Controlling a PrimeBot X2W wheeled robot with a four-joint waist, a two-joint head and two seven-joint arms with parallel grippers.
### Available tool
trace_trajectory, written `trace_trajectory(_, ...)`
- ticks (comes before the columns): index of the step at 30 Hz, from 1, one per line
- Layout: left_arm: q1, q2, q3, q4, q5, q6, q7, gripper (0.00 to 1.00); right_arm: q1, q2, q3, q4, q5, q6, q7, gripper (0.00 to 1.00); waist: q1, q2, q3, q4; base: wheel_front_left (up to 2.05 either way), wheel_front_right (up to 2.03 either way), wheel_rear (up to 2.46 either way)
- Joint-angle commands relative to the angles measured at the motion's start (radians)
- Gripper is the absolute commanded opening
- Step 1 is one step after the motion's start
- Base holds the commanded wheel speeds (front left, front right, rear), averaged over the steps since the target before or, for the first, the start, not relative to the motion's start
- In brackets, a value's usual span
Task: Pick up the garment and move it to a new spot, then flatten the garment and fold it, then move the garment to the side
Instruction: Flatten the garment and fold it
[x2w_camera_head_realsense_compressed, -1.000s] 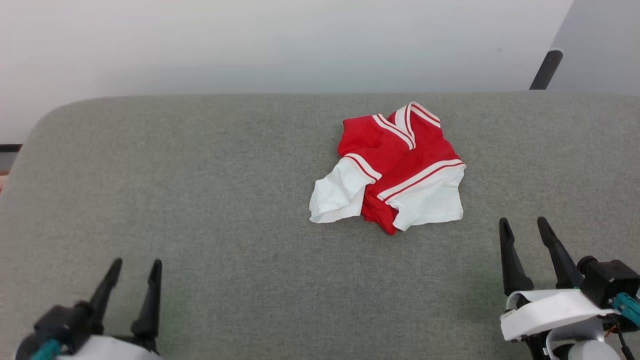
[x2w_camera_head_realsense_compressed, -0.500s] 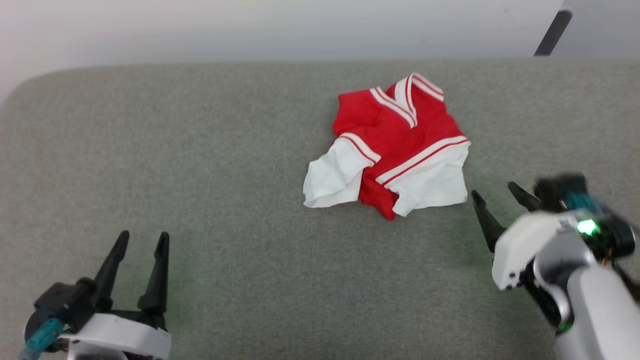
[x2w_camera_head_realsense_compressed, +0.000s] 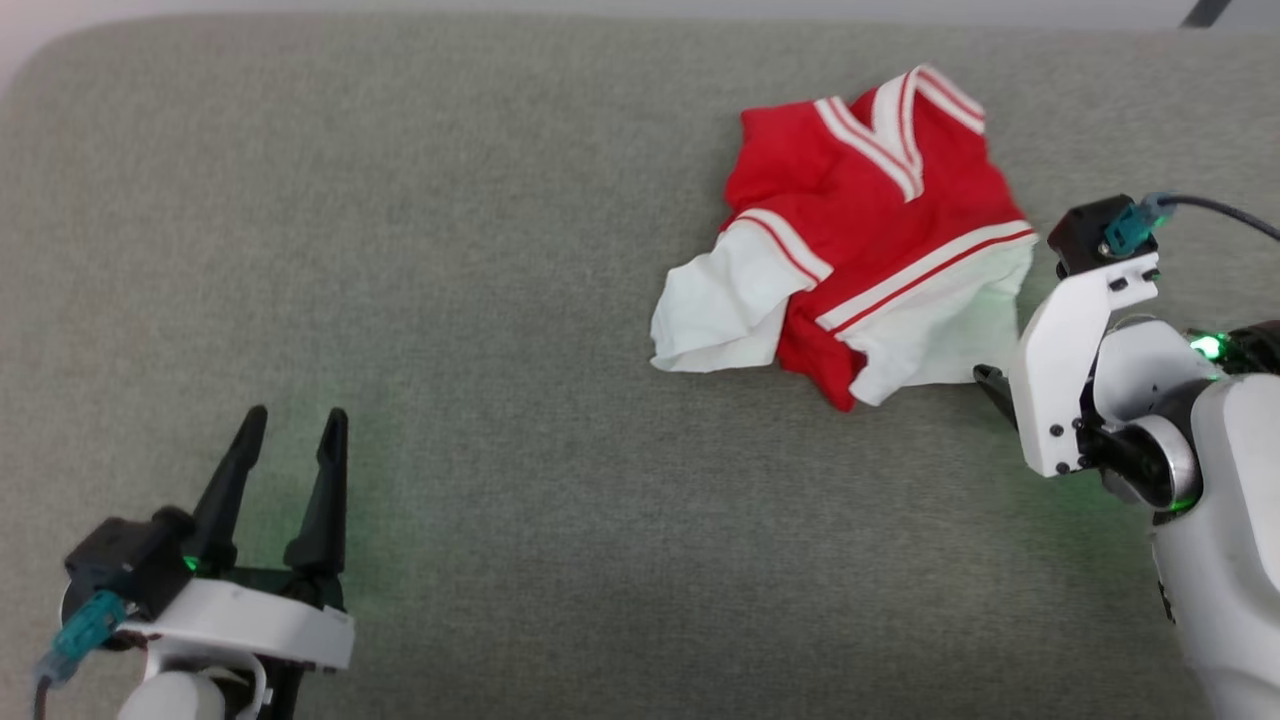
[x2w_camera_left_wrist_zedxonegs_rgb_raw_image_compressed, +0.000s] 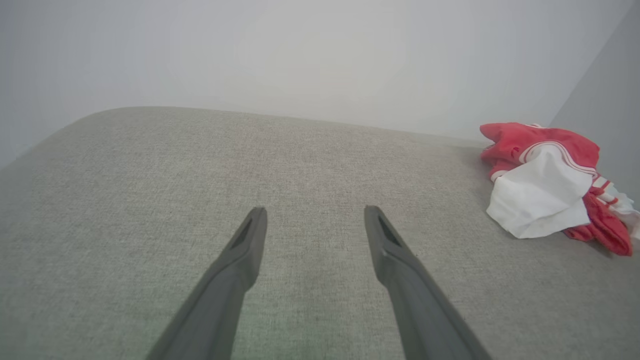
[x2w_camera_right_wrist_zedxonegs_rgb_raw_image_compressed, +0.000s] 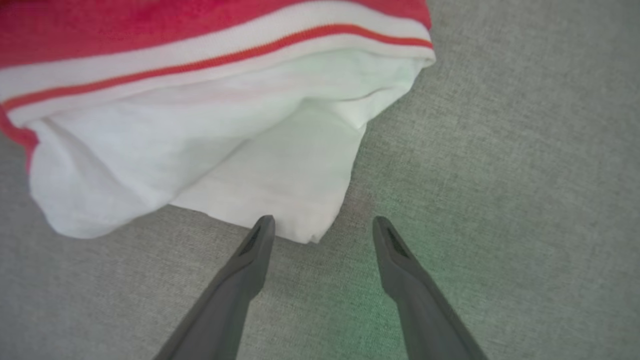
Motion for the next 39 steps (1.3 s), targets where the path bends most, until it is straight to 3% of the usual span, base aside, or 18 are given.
trace_trajectory(1, -0.019, -0.002, -0.006, -0.002, -0.004, -0.002, 0.001, 1.0, -0.018, 0.002, -0.005, -0.002, -0.014, 0.0, 0.027, 1.0, 0.0, 0.0, 0.044, 0.03, 0.0, 0.0, 0.0)
trace_trajectory(9, -0.052, -0.008, -0.017, -0.003, -0.019, -0.002, 0.001, 1.0, -0.016, 0.019, -0.008, -0.02, -0.05, 0.0, 0.096, 0.99, 0.0, 0.0, 0.091, 0.041, 0.0, 0.0, 0.0)
trace_trajectory(10, -0.054, -0.008, -0.018, -0.002, -0.02, -0.002, 0.001, 1.0, -0.012, 0.02, -0.005, -0.023, -0.05, 0.0, 0.1, 0.47, 0.0, 0.0, 0.096, 0.041, 0.0, 0.0, 0.0)
trace_trajectory(11, -0.056, -0.009, -0.019, -0.001, -0.021, -0.002, 0.001, 1.0, -0.009, 0.02, 0.0, -0.029, -0.053, 0.0, 0.101, 0.16, 0.0, 0.0, 0.099, 0.041, 0.0, 0.0, 0.0)
trace_trajectory(12, -0.059, -0.009, -0.02, 0.001, -0.021, -0.002, 0.001, 1.0, -0.005, 0.021, -0.002, -0.035, -0.055, 0.0, 0.092, 0.0, 0.0, 0.0, 0.101, 0.041, 0.0, 0.0, 0.0)
trace_trajectory(21, -0.056, -0.009, -0.017, 0.006, -0.024, -0.002, 0.001, 1.0, 0.043, -0.007, -0.079, -0.133, -0.055, -0.001, 0.04, 0.0, 0.0, 0.0, 0.093, 0.021, 0.0, 0.0, 0.0)
trace_trajectory(31, -0.062, 0.001, -0.025, -0.006, -0.031, -0.002, 0.001, 1.0, 0.076, -0.074, -0.279, -0.29, -0.064, -0.001, 0.076, 0.0, 0.0, 0.0, 0.112, 0.013, 0.0, 0.0, 0.0)
trace_trajectory(39, -0.08, 0.004, -0.033, -0.005, -0.039, -0.001, 0.001, 1.0, 0.047, -0.127, -0.446, -0.228, -0.141, -0.001, 0.087, 0.0, 0.0, 0.0, 0.131, 0.035, 0.0, 0.0, 0.0)
